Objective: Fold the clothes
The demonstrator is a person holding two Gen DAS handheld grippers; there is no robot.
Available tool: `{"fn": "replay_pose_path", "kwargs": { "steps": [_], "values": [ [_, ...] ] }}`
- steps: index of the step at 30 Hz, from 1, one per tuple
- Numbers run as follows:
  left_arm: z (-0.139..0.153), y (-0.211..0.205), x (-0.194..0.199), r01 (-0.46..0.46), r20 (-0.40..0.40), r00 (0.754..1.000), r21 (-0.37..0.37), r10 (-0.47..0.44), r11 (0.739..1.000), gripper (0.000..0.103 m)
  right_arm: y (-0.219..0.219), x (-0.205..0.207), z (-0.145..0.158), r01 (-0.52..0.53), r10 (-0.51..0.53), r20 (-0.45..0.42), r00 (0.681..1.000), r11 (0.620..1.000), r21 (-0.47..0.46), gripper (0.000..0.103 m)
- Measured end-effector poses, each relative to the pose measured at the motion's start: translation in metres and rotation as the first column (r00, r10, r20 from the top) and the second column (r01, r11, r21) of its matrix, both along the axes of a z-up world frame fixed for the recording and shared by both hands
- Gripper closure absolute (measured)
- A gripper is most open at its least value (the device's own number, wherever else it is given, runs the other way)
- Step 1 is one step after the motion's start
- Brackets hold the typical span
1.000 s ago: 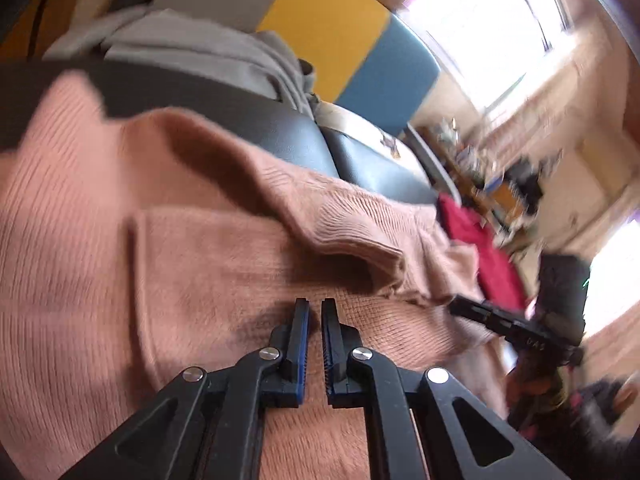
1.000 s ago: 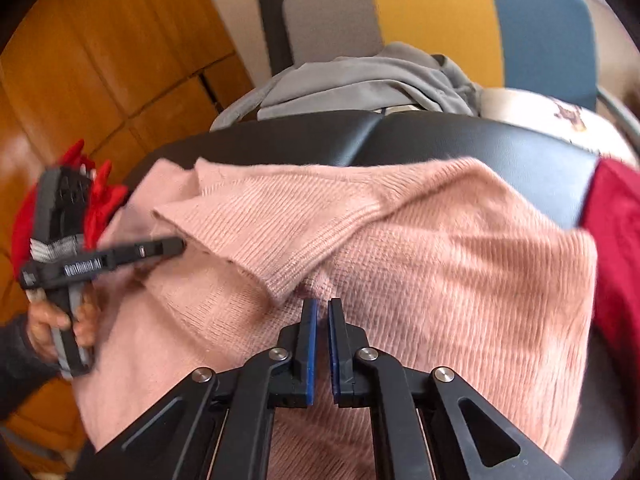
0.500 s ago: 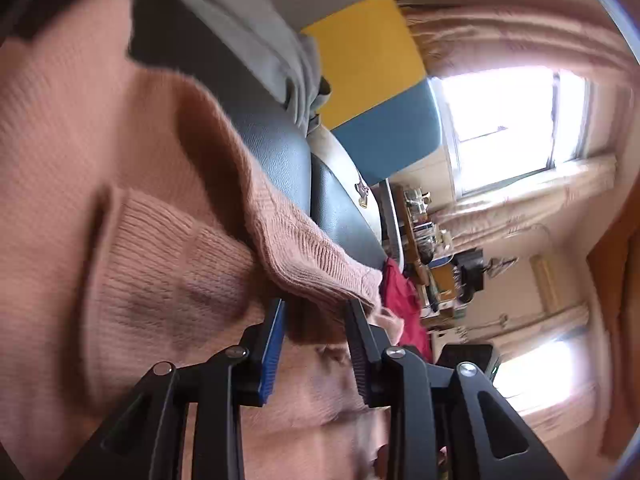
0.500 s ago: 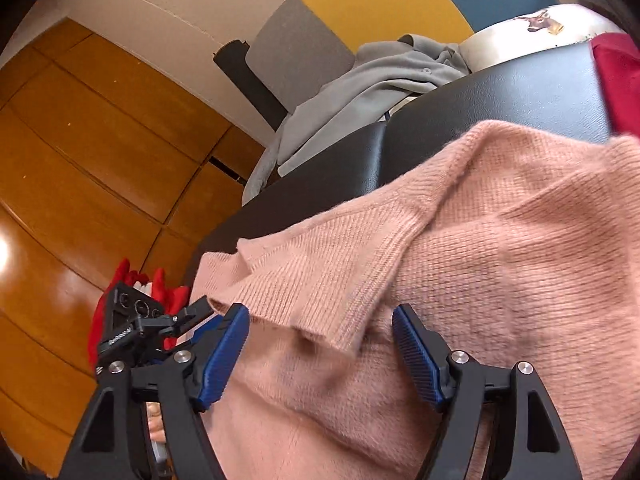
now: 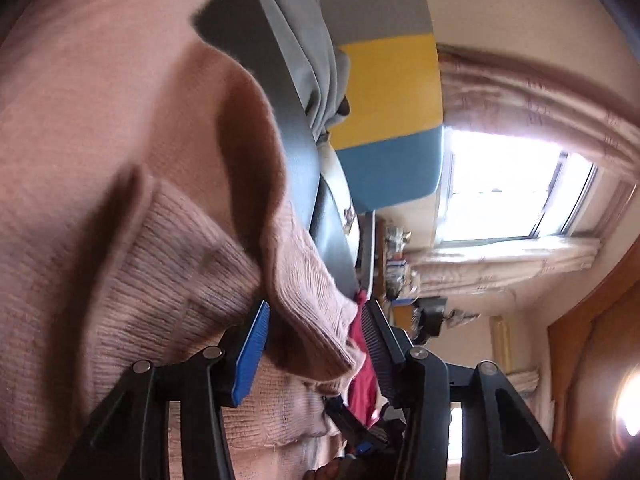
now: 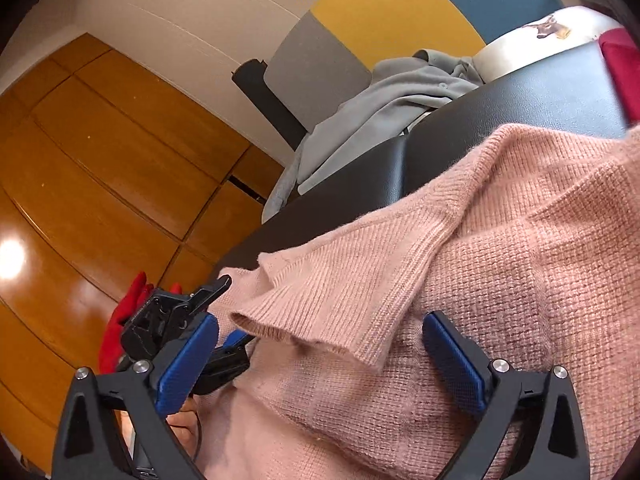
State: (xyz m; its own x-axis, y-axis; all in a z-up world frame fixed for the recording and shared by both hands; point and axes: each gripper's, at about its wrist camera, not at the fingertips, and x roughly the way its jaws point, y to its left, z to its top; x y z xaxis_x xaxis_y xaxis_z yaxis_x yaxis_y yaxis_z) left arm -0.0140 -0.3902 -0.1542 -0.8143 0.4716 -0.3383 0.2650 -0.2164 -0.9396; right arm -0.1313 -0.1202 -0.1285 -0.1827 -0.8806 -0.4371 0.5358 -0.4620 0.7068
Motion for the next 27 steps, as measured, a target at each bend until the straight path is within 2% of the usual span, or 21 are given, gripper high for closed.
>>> {"fn": "replay_pose_path", "kwargs": {
  "steps": [3, 6, 8, 11, 15, 17, 19, 22, 23, 24, 26, 27],
  "values": [
    [0.003, 0.005, -0.01, 0.045, 0.014, 0.999, -0.036, -0.044, 0.998, 0.055, -0.008, 0.001, 0.0, -0.024, 0.025, -0.019, 1.0, 0.998, 0.057, 0.0],
    [-0.003, 0.007, -0.016, 0.056, 0.044, 0.998, -0.048, -0.054, 0.997, 0.055, -0.007, -0.001, 0.0, -0.046, 0.046, 0.002, 0.999, 0.998, 0.052, 0.0],
    [-0.003, 0.008, -0.016, 0.055, 0.032, 0.998, -0.045, -0.054, 0.997, 0.055, -0.004, -0.003, 0.0, -0.035, 0.035, 0.01, 0.999, 0.998, 0.045, 0.002],
    [-0.008, 0.007, -0.015, 0.068, 0.02, 0.998, -0.04, -0.067, 0.997, 0.059, -0.006, -0.001, 0.001, -0.007, 0.008, -0.01, 1.0, 0.996, 0.092, 0.015],
    [-0.007, 0.01, -0.015, 0.088, 0.014, 0.996, -0.068, -0.088, 0.994, 0.061, 0.0, -0.006, -0.006, 0.065, -0.068, 0.03, 0.997, 0.993, 0.099, 0.058],
    [-0.006, 0.012, -0.013, 0.088, 0.023, 0.996, -0.092, -0.086, 0.992, 0.061, 0.005, -0.01, -0.01, 0.094, -0.099, 0.063, 0.993, 0.992, 0.083, 0.061],
    [-0.005, 0.013, -0.012, 0.088, 0.033, 0.996, -0.117, -0.085, 0.989, 0.061, 0.008, -0.012, -0.012, 0.104, -0.11, 0.084, 0.99, 0.992, 0.073, 0.06],
    [-0.003, 0.015, -0.011, 0.088, 0.048, 0.995, -0.153, -0.082, 0.984, 0.061, 0.004, -0.01, -0.011, 0.104, -0.111, 0.068, 0.991, 0.989, 0.102, 0.059],
    [-0.003, 0.016, -0.01, 0.089, 0.053, 0.995, -0.165, -0.081, 0.982, 0.064, 0.002, -0.009, -0.011, 0.109, -0.116, 0.053, 0.992, 0.986, 0.125, 0.062],
    [-0.002, 0.017, -0.01, 0.089, 0.058, 0.995, -0.177, -0.08, 0.98, 0.076, 0.0, -0.008, -0.01, 0.114, -0.12, 0.038, 0.992, 0.983, 0.147, 0.074],
    [-0.001, 0.017, -0.009, 0.095, 0.072, 0.994, -0.203, -0.082, 0.974, 0.092, -0.002, -0.007, -0.009, 0.125, -0.131, 0.02, 0.991, 0.974, 0.19, 0.096],
    [0.0, 0.017, -0.009, 0.098, 0.062, 0.994, -0.207, -0.087, 0.973, 0.095, -0.002, -0.007, -0.009, 0.121, -0.127, 0.019, 0.992, 0.974, 0.192, 0.096]
  ]
}}
